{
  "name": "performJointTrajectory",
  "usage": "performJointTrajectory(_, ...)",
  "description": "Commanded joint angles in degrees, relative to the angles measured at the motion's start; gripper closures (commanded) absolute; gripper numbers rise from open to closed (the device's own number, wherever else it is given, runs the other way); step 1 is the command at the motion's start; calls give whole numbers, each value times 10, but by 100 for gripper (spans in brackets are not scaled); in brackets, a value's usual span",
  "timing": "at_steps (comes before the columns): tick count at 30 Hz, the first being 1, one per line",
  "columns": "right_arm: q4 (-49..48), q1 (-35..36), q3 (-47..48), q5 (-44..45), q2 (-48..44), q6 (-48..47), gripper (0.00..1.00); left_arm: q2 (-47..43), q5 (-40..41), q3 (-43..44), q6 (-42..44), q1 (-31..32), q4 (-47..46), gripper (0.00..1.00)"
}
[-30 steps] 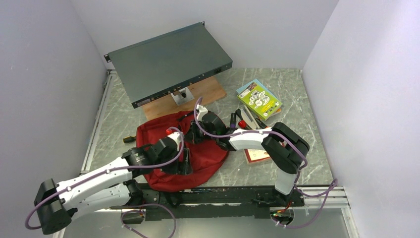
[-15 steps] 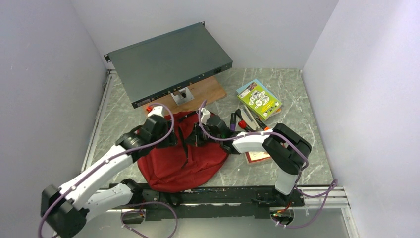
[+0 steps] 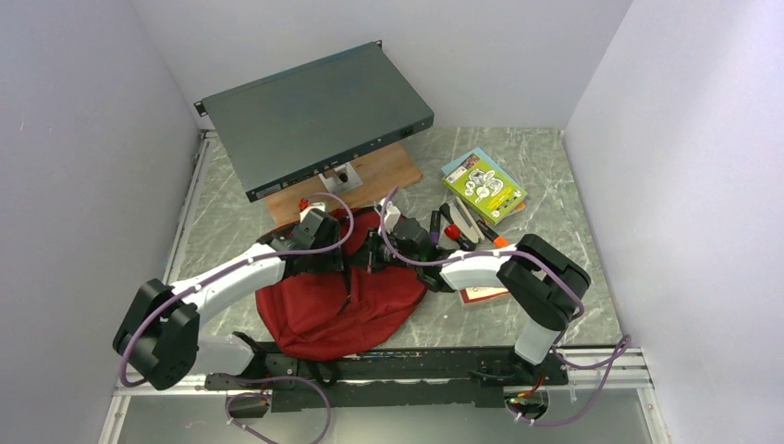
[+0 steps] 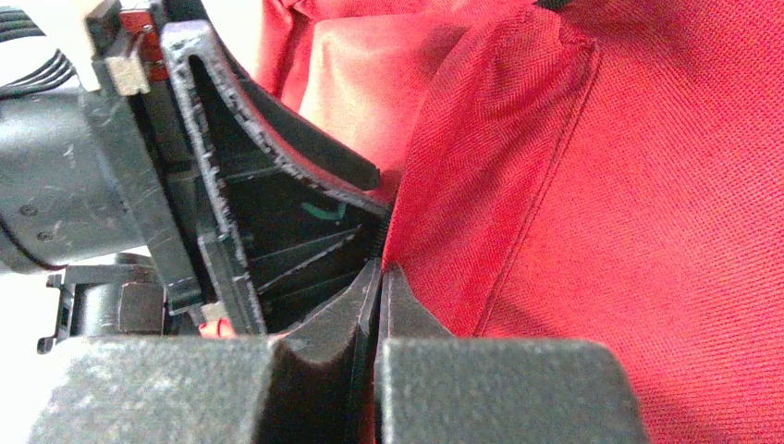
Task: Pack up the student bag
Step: Unzip the student bag at the center of the board.
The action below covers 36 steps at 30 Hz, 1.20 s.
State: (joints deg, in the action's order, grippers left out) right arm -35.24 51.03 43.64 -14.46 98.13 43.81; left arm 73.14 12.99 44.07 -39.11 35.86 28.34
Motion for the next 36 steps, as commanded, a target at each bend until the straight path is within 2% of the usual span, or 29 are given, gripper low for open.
performJointTrajectory(1,-61,-1,-10,-4,-25,11,100,29,26,29,-19,-2,-29,32)
performJointTrajectory(8,-73,-1,-22,9,-37,16,100,87,50,45,-43,-2,-35,16)
performJointTrajectory(11,-81,-1,-22,8,-30,17,100,101,55,45,-37,-2,-35,17)
performJointTrajectory(13,-74,-1,-21,9,-27,14,100,106,63,45,-32,-2,-28,26)
performJointTrajectory(15,-58,-1,-21,16,-31,8,100,96,64,38,-27,-2,-26,44)
performJointTrajectory(19,-61,-1,-31,17,-28,-1,100,56,48,24,1,-2,-41,69)
performJointTrajectory(21,-41,-1,-20,12,-25,-14,100,42,39,35,17,-2,-25,95)
performJointTrajectory(22,-30,-1,-13,9,-26,-21,100,35,33,43,26,-2,-10,100)
performJointTrajectory(27,-25,0,-7,-1,-17,-44,100,-11,-16,49,91,-2,6,100)
performJointTrajectory(30,59,1,35,-11,-15,-76,100,-42,-49,45,125,-2,20,100)
performJointTrajectory(36,119,6,59,-8,-13,-97,100,-94,-89,39,182,-3,32,100)
